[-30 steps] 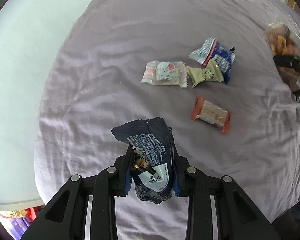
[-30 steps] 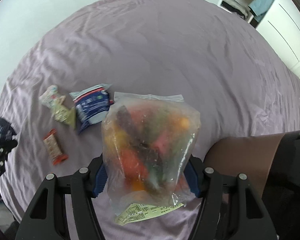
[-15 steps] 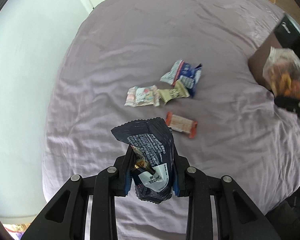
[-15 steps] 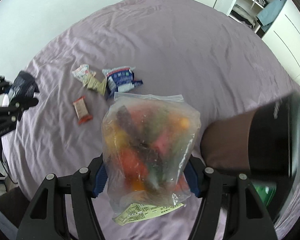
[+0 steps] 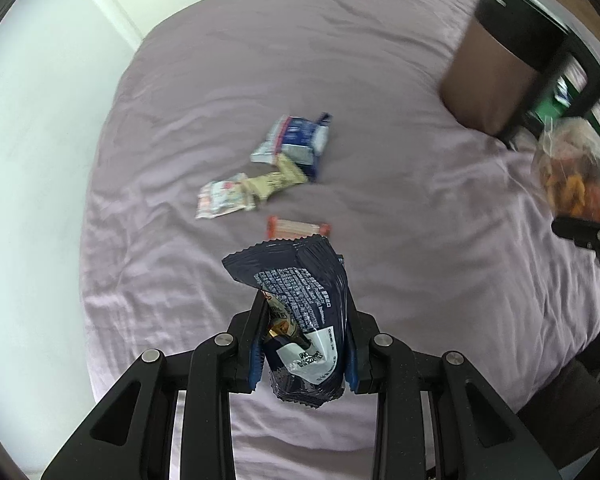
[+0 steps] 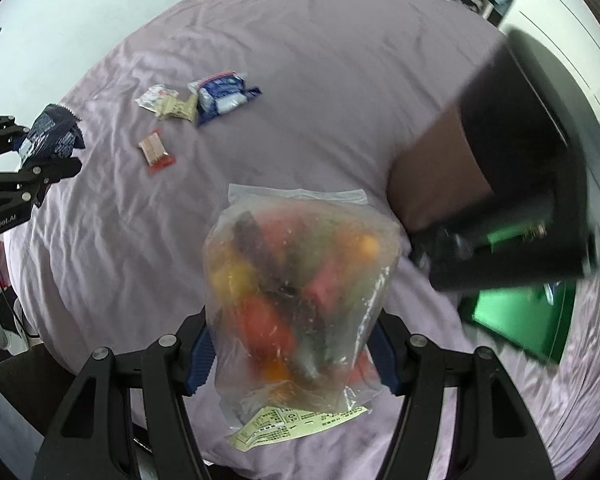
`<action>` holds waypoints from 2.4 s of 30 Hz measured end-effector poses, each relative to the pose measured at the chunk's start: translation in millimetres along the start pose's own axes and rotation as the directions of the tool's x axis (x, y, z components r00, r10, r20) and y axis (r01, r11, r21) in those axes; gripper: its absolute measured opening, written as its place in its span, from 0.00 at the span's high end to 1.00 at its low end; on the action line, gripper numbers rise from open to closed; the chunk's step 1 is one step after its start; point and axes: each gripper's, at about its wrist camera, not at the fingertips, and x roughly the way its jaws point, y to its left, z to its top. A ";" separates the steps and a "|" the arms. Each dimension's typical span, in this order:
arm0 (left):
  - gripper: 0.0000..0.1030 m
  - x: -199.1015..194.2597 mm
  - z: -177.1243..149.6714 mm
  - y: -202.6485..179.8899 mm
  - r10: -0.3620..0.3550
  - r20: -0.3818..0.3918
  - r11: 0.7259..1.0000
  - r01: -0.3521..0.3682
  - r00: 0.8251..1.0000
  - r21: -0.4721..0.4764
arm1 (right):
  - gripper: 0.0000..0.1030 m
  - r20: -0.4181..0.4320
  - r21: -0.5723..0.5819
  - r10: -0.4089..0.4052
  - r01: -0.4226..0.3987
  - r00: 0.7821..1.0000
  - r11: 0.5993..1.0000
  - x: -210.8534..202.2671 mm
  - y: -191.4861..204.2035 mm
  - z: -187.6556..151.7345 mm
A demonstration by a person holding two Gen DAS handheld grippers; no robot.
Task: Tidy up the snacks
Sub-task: 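Lift both bags and carry them over the green tray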
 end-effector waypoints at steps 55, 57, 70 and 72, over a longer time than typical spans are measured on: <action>0.72 85.6 262.5 -374.2 -0.149 -0.019 0.972 0.150 0.989 0.181 | 0.37 -0.021 0.477 -0.230 0.212 0.973 0.853 51.3 -411.2 -86.2; 0.72 93.3 265.5 -374.8 -0.135 -0.019 0.977 0.136 0.991 0.161 | 0.37 -0.027 0.467 -0.224 0.210 0.974 0.859 60.0 -413.6 -86.1; 0.59 122.3 269.8 -386.2 -0.152 -0.036 0.981 0.155 0.988 0.113 | 0.37 -0.039 0.476 -0.200 0.194 0.979 0.858 81.6 -417.3 -95.0; 0.54 123.0 269.7 -386.3 -0.162 -0.036 0.980 0.165 0.986 0.108 | 0.36 -0.048 0.472 -0.206 0.204 0.977 0.858 84.9 -416.4 -96.1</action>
